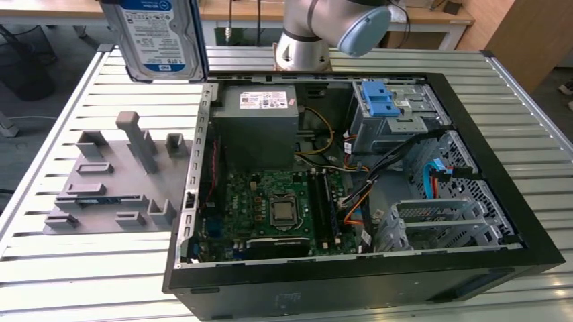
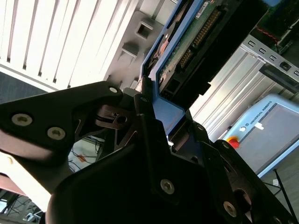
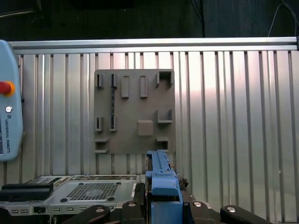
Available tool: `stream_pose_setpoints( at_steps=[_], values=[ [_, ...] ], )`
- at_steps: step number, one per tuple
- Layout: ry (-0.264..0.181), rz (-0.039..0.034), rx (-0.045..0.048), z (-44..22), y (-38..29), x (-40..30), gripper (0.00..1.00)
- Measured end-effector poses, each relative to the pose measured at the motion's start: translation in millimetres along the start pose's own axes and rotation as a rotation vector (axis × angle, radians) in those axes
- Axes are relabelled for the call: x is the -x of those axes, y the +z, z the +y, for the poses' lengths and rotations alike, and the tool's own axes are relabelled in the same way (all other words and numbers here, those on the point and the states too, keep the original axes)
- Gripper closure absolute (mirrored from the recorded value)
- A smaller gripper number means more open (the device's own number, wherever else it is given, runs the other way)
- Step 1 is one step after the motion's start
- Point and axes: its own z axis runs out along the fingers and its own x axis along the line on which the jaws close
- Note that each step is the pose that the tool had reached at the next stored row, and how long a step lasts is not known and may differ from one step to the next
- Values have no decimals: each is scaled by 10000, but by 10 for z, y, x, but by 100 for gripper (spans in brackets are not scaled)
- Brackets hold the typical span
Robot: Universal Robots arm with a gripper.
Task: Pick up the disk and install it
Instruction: 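Pick up the disk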
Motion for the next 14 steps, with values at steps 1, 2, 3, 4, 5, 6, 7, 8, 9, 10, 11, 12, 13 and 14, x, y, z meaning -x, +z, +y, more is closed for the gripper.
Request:
stream_pose_setpoints(
  at_steps=[1, 2, 3, 4, 5, 6, 7, 8, 9, 10, 11, 12, 13, 14],
  values=[
    [0, 0, 0, -8, 0, -6, 64],
    [0, 0, 0, -14, 0, -11, 64],
    [0, -1, -1, -20, 0, -16, 64],
    [-1, -1, -1, -26, 0, -20, 64],
    [-1, -1, -1, -32, -1, -24, 64],
    [-1, -1, -1, -38, -1, -27, 64],
    [0, -1, -1, -45, -1, -31, 64],
    [-1, 0, -1, -52, -1, -36, 64],
    [0, -1, -1, -60, -1, -41, 64],
    [-1, -1, -1, -68, -2, -45, 64],
    [-1, -1, -1, -77, -2, -51, 64],
    [-1, 0, -1, -86, -2, -55, 64],
    [-1, 0, 0, -95, -3, -59, 64],
    [-1, -1, -1, -105, -3, -62, 64]
  ],
)
